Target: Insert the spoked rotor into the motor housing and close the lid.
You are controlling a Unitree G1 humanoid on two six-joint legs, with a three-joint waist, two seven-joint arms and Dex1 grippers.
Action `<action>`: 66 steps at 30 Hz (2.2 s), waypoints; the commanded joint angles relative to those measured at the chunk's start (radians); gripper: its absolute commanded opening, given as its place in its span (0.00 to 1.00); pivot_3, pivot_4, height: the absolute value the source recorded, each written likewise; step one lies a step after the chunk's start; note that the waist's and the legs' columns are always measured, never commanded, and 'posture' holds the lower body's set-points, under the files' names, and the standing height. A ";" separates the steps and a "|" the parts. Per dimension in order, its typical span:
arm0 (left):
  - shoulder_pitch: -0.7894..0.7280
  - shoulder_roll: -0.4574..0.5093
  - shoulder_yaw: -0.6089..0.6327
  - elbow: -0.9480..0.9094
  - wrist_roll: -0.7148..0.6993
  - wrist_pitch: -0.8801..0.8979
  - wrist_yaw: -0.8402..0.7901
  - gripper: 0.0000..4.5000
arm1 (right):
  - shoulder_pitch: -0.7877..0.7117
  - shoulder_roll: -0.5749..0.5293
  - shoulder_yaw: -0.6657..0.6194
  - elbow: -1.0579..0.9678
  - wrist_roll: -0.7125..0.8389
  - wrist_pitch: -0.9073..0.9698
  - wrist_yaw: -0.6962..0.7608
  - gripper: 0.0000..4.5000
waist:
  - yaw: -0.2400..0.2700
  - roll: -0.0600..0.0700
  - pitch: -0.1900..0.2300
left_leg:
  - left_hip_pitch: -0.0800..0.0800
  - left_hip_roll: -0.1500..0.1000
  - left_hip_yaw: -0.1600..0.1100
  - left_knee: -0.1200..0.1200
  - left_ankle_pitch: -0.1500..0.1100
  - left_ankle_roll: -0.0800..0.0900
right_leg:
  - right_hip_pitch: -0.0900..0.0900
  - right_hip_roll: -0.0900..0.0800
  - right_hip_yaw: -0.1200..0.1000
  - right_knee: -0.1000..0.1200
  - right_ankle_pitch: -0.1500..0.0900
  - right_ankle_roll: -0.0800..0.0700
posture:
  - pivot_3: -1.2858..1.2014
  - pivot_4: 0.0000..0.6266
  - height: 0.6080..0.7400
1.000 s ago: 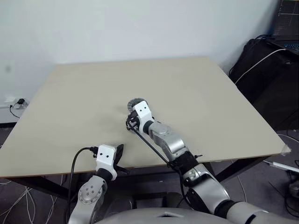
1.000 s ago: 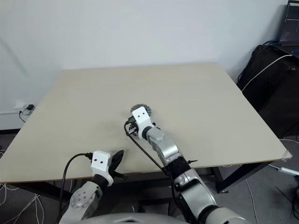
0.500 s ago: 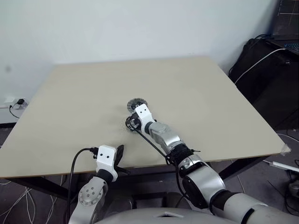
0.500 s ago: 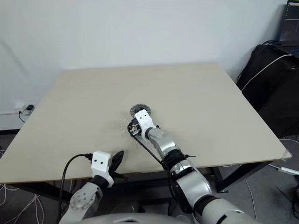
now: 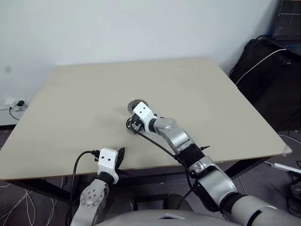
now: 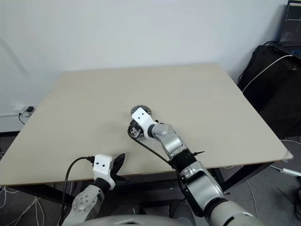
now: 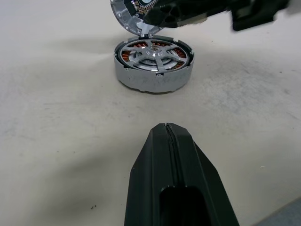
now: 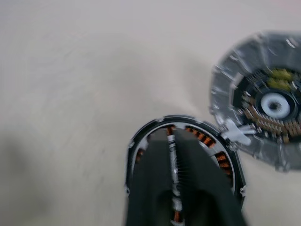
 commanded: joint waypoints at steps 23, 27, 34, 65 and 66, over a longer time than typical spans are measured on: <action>-0.030 -0.044 0.017 0.125 -0.003 -0.160 0.004 0.00 | -0.228 -0.092 0.302 0.200 -0.303 -0.215 0.346 0.49 | 0.012 -0.001 0.000 | 0.000 -0.001 0.000 0.001 0.000 0.000 | 0.000 -0.001 -0.001 0.000 0.000 0.000 | 0.52 0.00 1.00; -0.024 -0.048 0.017 0.130 -0.003 -0.170 0.006 0.00 | -0.248 -0.081 0.287 0.243 -0.318 -0.235 0.343 0.49 | 0.011 -0.001 0.000 | 0.000 0.000 0.000 0.000 0.000 0.000 | 0.000 -0.001 -0.001 0.000 0.000 0.000 | 0.52 0.00 1.00; -0.024 -0.050 0.018 0.136 -0.001 -0.180 0.007 0.00 | -0.266 -0.064 0.280 0.311 -0.335 -0.258 0.350 0.49 | 0.012 -0.001 0.000 | 0.000 -0.001 0.000 0.000 0.000 0.000 | 0.000 -0.001 -0.001 0.000 0.000 0.000 | 0.52 0.00 1.00; -0.018 -0.059 -0.002 0.109 -0.007 -0.141 0.005 0.00 | 0.155 -0.293 0.114 -0.435 -0.258 0.166 0.459 0.02 | 0.041 -0.003 -0.003 | -0.002 -0.002 -0.001 0.001 -0.001 0.001 | 0.000 -0.003 -0.003 -0.001 0.000 -0.001 | 0.52 0.00 1.00; -0.019 -0.059 -0.005 0.110 -0.007 -0.139 0.003 0.00 | 0.181 -0.302 0.105 -0.487 -0.249 0.211 0.458 0.02 | 0.044 -0.004 -0.003 | -0.002 -0.002 -0.001 0.001 -0.001 0.001 | 0.000 -0.004 -0.003 -0.001 0.000 -0.001 | 0.52 0.00 1.00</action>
